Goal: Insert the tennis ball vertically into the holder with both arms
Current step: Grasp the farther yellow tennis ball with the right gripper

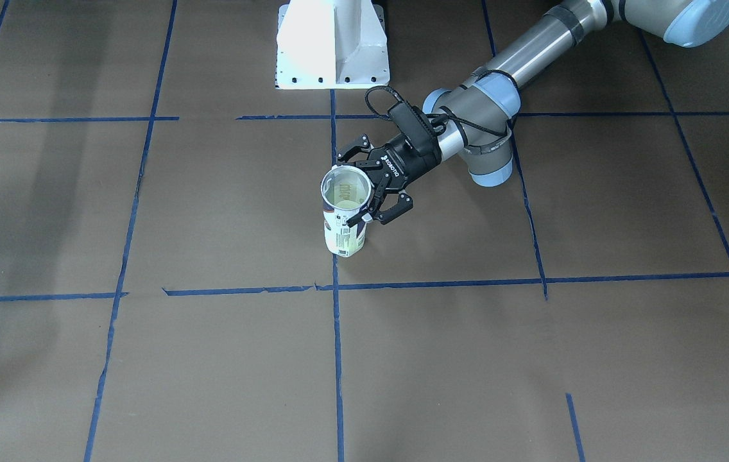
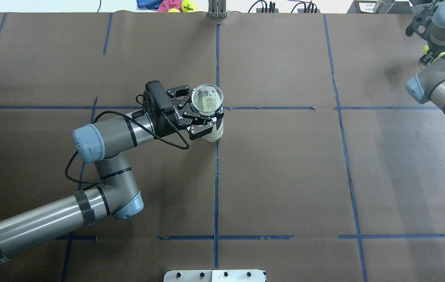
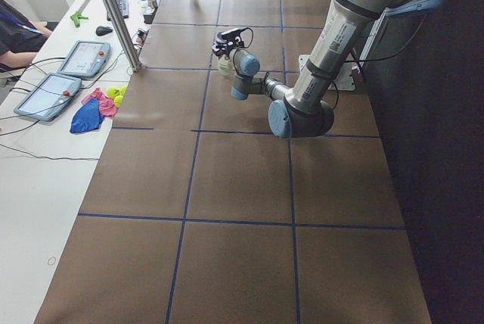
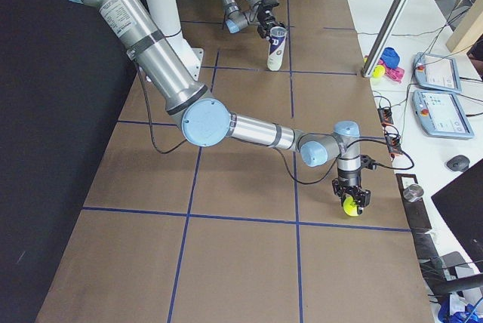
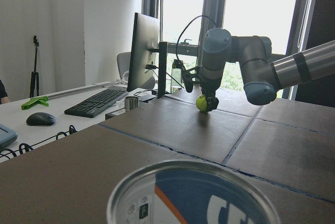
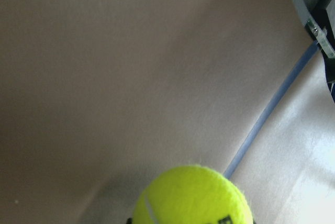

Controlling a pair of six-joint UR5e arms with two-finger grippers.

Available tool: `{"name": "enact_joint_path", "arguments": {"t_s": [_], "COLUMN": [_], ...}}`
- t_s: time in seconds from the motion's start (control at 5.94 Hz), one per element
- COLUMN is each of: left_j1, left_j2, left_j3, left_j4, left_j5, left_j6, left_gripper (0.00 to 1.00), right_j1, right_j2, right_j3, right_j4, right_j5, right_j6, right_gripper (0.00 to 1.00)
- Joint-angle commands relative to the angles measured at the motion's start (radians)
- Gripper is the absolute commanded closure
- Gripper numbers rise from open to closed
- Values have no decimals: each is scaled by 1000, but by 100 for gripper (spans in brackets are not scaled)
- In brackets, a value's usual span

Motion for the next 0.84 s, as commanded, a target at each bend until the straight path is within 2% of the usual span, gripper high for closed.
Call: {"name": "enact_joint_path", "arguments": {"t_s": [0.0, 0.34, 0.51, 0.67], "left_j1": [0, 2, 3, 3], "left_j2": [-2, -3, -6, -6], "left_j3": [1, -1, -1, -1], "left_j4": [0, 2, 2, 2], "left_j5": [0, 0, 0, 0], "left_j6": [-1, -1, -1, -1], "left_gripper": [19, 19, 19, 19], "right_j1": [39, 49, 47, 33], "right_j2": [2, -25, -56, -62], "right_j3": [153, 371, 530, 705], "right_j4": [-84, -195, -282, -455], "right_j5": [165, 386, 414, 448], "right_j6": [67, 263, 378, 427], "right_gripper": [100, 100, 100, 100]}}
